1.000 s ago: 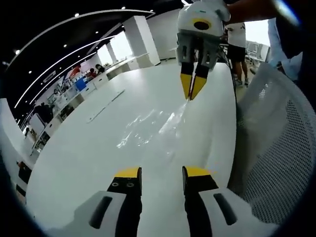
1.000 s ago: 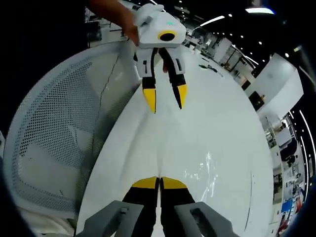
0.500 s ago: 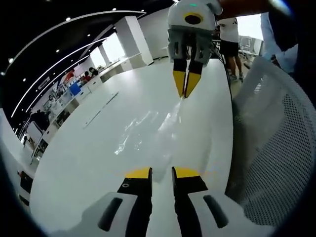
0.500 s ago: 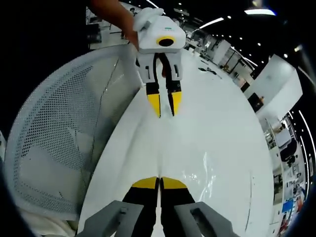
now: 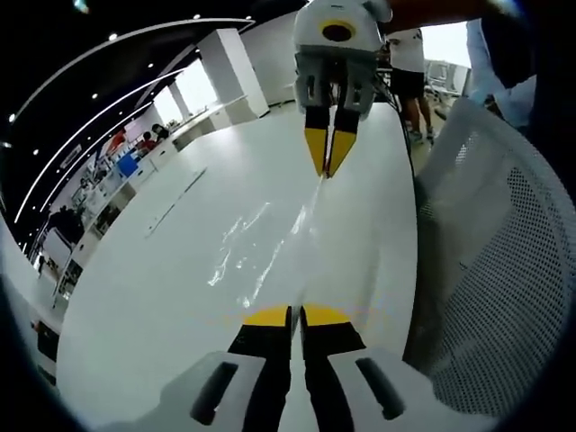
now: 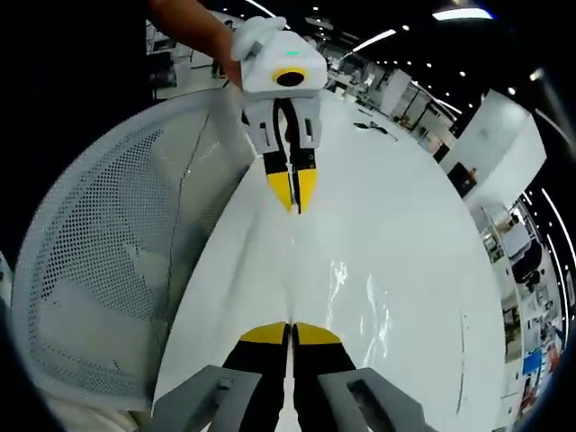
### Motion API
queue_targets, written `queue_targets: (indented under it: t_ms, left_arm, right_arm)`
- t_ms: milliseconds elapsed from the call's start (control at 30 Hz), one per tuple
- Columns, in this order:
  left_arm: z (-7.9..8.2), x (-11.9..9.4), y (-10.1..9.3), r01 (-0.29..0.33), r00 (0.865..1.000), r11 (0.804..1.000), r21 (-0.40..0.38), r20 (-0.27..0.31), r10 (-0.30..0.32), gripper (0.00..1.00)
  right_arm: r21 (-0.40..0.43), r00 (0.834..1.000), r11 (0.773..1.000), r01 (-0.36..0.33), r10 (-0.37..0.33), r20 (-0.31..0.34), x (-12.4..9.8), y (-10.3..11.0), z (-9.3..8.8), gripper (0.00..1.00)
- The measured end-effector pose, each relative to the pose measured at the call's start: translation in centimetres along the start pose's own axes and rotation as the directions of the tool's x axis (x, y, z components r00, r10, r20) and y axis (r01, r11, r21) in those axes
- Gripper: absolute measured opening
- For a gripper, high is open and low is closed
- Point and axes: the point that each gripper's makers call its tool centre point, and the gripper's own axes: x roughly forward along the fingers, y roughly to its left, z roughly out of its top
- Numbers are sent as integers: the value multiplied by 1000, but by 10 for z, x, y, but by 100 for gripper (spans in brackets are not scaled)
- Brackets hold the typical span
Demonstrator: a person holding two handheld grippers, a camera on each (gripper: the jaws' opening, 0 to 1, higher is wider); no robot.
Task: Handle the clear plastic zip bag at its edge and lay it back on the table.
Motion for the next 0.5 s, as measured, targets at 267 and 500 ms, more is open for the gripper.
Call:
queue_targets:
  t_ms: [267,500]
  left_arm:
    - [-1,-1,-3,19,1000,1000,-19,-7,-19,0]
    - [3,-1,-5,27,1000,1000,0,-11,-27,0]
  right_arm:
    - [71,1000,997,6,-7,4,2,2,0,3]
    - [157,1000,988,1,-5,26,4,6,4,11]
